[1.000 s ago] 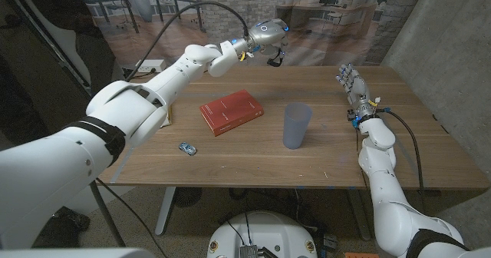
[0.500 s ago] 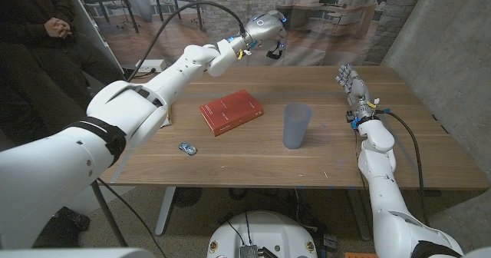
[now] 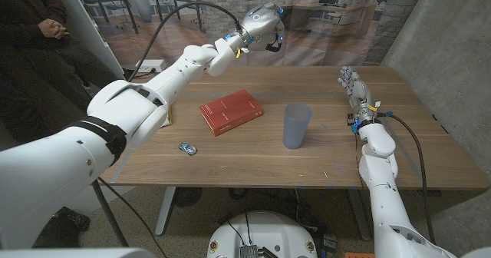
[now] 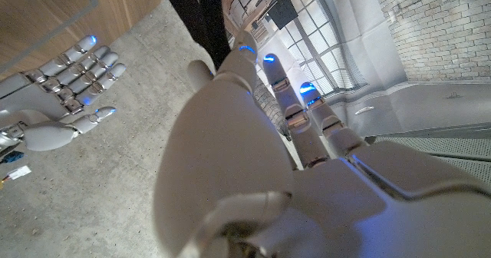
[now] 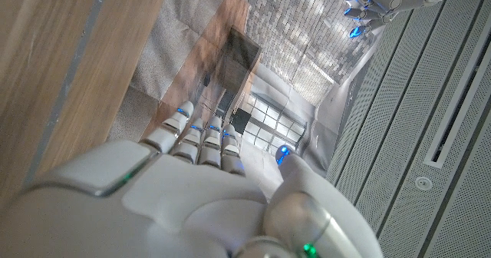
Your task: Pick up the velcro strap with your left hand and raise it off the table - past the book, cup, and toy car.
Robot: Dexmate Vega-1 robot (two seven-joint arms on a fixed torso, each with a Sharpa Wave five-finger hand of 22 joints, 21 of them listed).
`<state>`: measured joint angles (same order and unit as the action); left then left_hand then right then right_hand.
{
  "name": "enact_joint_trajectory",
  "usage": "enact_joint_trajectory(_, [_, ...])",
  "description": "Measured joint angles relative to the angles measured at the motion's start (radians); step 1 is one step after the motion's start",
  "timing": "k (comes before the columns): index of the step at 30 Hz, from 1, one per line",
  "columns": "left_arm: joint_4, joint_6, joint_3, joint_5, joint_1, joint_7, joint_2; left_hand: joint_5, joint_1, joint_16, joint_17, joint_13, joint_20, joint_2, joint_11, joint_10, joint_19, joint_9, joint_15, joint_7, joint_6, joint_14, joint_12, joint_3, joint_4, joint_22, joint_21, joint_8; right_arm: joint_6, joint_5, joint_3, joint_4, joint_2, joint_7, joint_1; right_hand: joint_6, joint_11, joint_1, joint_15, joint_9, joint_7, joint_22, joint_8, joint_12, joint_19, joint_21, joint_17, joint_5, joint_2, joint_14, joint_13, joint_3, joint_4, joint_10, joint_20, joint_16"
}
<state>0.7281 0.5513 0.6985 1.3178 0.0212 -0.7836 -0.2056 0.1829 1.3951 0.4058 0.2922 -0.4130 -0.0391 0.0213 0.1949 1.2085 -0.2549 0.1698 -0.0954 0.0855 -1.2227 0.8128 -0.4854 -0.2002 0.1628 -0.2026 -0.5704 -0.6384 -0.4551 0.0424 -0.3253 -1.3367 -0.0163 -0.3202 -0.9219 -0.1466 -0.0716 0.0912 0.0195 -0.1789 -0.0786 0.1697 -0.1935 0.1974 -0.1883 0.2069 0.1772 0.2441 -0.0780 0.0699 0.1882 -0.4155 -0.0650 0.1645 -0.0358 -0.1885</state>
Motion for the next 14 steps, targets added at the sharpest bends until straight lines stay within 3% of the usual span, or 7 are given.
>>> enact_joint_trajectory(14, [-0.026,-0.052,0.014,0.011,0.004,-0.073,0.012,0.0,-0.001,-0.008,0.0,-0.009,0.0,0.001,-0.005,0.004,0.0,0.0,-0.004,-0.002,-0.002,0.004,0.007,-0.004,-0.002,0.0,-0.001,0.016,0.008,0.011,0.012,-0.075,-0.006,0.034,-0.067,-0.011,0.0,0.0,0.0,0.0,0.0,0.0,0.0,0.0,0.0,-0.004,0.0,0.0,0.0,0.0,0.0,0.0,0.0,0.0,0.0,0.0])
